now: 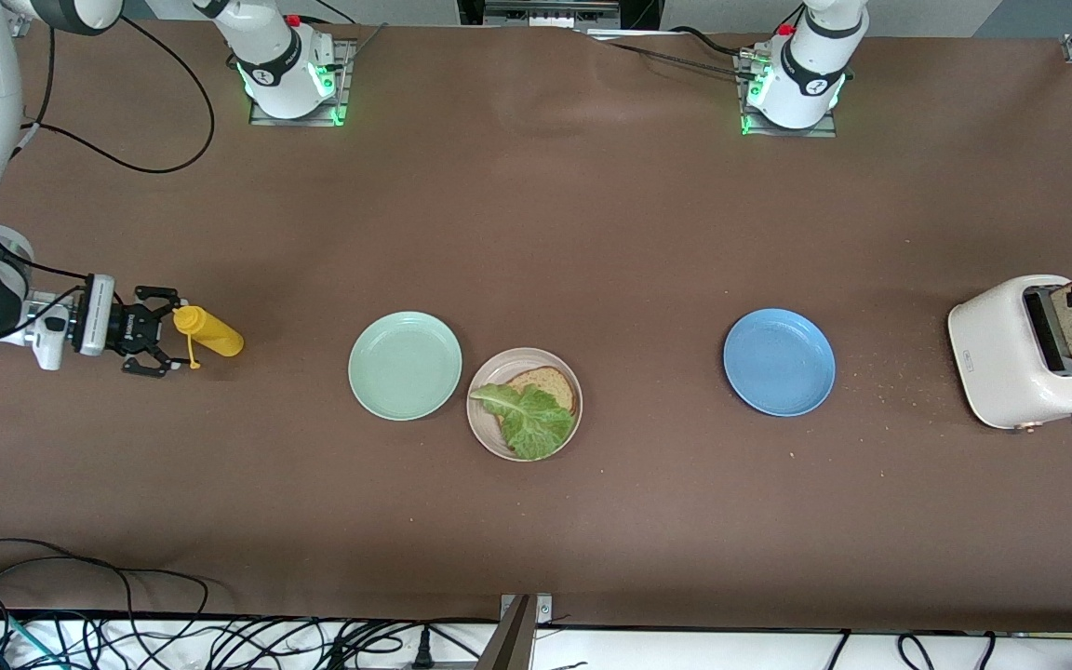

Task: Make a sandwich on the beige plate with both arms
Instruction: 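Open the right gripper off the bottle while the left gripper reaches the toaster, then withdraw the right gripper while the left gripper grasps the toaster bread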

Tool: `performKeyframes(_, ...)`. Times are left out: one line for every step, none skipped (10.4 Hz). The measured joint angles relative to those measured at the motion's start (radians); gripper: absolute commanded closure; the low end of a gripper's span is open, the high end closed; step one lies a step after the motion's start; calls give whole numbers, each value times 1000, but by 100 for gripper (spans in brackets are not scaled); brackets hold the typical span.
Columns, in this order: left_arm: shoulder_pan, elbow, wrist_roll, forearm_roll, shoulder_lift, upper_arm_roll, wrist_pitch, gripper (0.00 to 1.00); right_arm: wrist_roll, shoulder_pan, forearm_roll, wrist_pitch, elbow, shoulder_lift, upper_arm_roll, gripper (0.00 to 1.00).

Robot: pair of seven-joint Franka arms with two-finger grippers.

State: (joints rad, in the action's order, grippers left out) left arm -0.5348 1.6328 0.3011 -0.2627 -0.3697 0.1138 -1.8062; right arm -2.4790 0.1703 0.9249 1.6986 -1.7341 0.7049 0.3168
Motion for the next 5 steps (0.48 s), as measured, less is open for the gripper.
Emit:
performKeyframes(-7,7,6,0,0,1,-8,17,7,24,-37,0,21,0,0,0)
performKeyframes(-12,13,12,0,0,2,-21,40,43,43,-81,-7,58,-1,1,0)
performKeyframes(-19,17,17,0,0,3,-30,66,111,55,-124,-30,106,-2,1,0)
performKeyframes(-27,18,21,0,0,3,-35,87,212,59,-167,-64,167,-5,1,0)
performKeyframes(-32,18,21,0,0,3,-38,99,339,59,-208,-109,232,-10,1,0)
